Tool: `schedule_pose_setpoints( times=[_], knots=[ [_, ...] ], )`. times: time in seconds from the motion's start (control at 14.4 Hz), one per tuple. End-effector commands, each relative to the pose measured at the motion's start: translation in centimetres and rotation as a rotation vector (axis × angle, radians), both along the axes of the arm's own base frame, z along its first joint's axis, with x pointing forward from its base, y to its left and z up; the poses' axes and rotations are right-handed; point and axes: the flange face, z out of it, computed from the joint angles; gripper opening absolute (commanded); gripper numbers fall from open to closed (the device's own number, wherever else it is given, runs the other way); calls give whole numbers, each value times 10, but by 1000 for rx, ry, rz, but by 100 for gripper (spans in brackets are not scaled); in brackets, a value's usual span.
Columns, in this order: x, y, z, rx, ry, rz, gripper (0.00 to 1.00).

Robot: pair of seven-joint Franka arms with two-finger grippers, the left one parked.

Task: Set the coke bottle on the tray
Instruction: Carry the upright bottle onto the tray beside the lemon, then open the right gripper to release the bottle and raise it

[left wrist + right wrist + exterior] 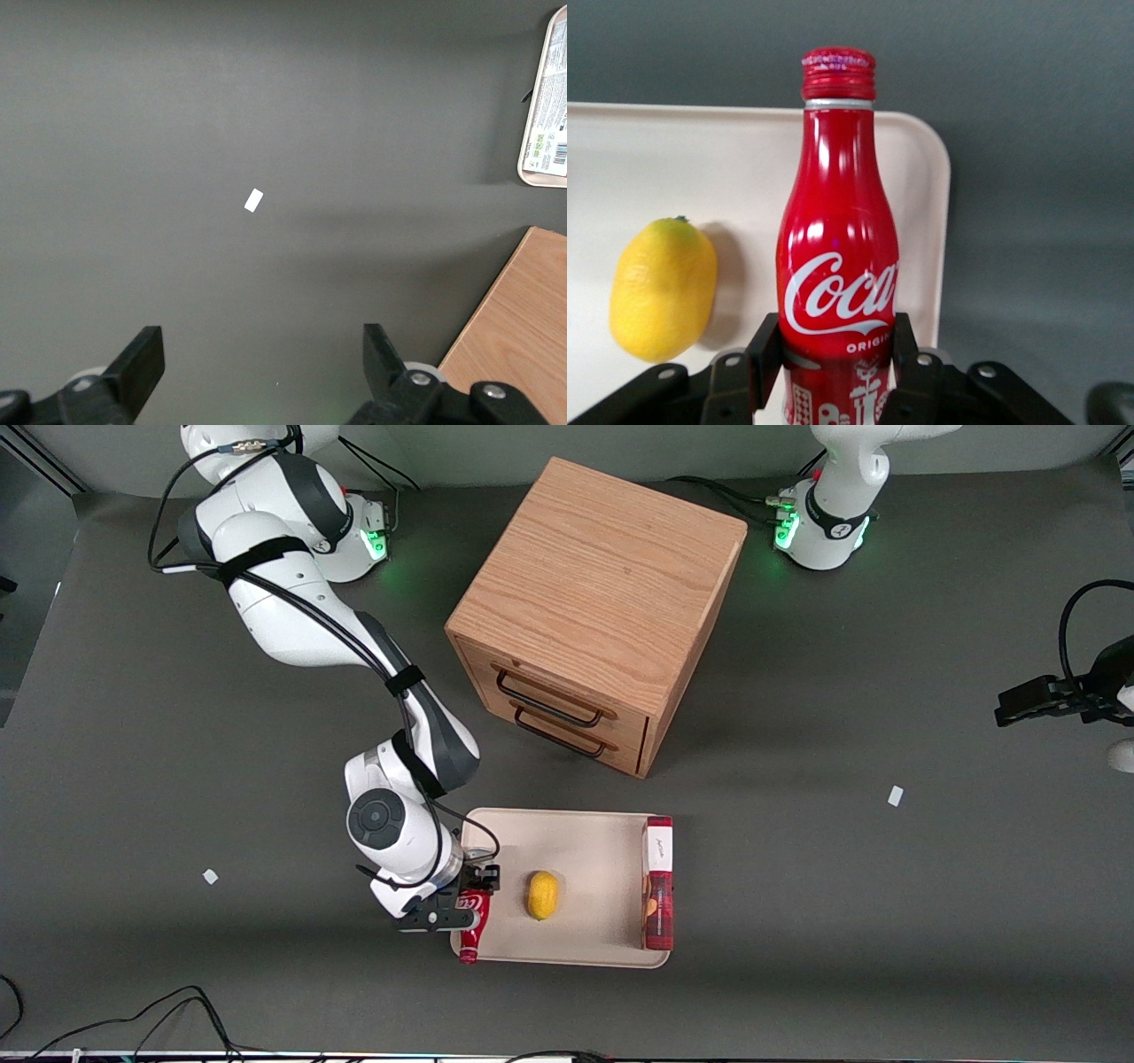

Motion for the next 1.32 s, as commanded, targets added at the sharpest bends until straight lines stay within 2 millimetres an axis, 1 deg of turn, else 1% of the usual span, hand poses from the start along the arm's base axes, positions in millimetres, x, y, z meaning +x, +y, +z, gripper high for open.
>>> schedule_pose_setpoints(
  times=[0.0,0.14,0.35,0.42,0.48,0.55,0.76,0.9,1.04,1.18,1.25],
  knots=[
    [0,6,2,19,4,-34,48],
    [-5,4,-5,3,18,-27,52],
    [-8,4,-11,1,27,-27,77],
    [-8,3,-14,3,29,-31,88],
    [-11,3,-19,3,32,-31,96],
    [-10,1,-19,8,25,-36,100],
    [-10,3,-19,11,24,-35,100],
    [-9,2,-13,11,18,-37,100],
    [-9,0,1,9,11,-35,100],
    [-11,-9,18,3,4,-28,100],
    [-11,-13,29,1,0,-26,100]
  ],
)
